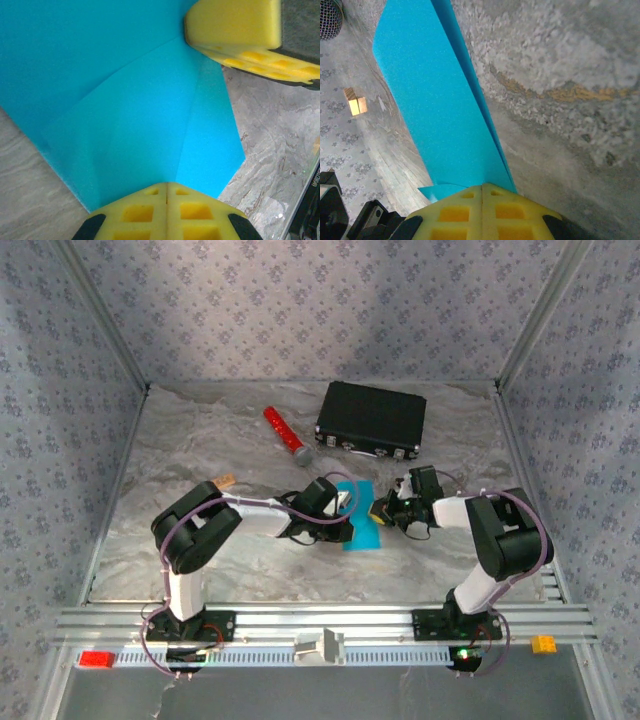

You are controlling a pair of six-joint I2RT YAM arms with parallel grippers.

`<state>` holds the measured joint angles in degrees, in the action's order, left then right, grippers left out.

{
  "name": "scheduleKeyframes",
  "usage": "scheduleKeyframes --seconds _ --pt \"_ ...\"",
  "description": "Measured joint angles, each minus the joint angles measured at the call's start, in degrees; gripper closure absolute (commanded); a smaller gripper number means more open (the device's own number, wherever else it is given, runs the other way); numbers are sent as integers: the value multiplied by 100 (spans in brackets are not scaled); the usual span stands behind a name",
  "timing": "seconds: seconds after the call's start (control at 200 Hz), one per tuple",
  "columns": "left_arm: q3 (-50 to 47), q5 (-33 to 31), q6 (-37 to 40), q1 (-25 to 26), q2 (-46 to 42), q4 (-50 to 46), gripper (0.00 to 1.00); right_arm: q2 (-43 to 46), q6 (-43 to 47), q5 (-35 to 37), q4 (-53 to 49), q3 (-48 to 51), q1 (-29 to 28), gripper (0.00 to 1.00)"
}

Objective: Fold a paper plane with a square sheet of paper (pick it up from the middle)

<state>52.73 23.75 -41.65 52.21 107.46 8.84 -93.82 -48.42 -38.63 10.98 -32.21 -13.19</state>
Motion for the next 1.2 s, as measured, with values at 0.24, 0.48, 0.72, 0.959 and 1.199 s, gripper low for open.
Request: scheduleKeyframes --seconds 0.24,0.48,0.72,0.959,1.199 --pt "0 -2 0 0 0 0 100 140 144 358 -118 -72 221 95" --pt "0 -17 0 4 0 0 100 815 291 540 -345 -136 37 95" --pt "2 -20 0 7 0 -2 100 640 304 608 -372 -142 -772 96" --pt "11 -22 0 7 0 -22 100 348 310 675 -302 46 -654 97" --pt "11 -24 0 9 0 -22 100 337 479 699 -389 -42 -120 96"
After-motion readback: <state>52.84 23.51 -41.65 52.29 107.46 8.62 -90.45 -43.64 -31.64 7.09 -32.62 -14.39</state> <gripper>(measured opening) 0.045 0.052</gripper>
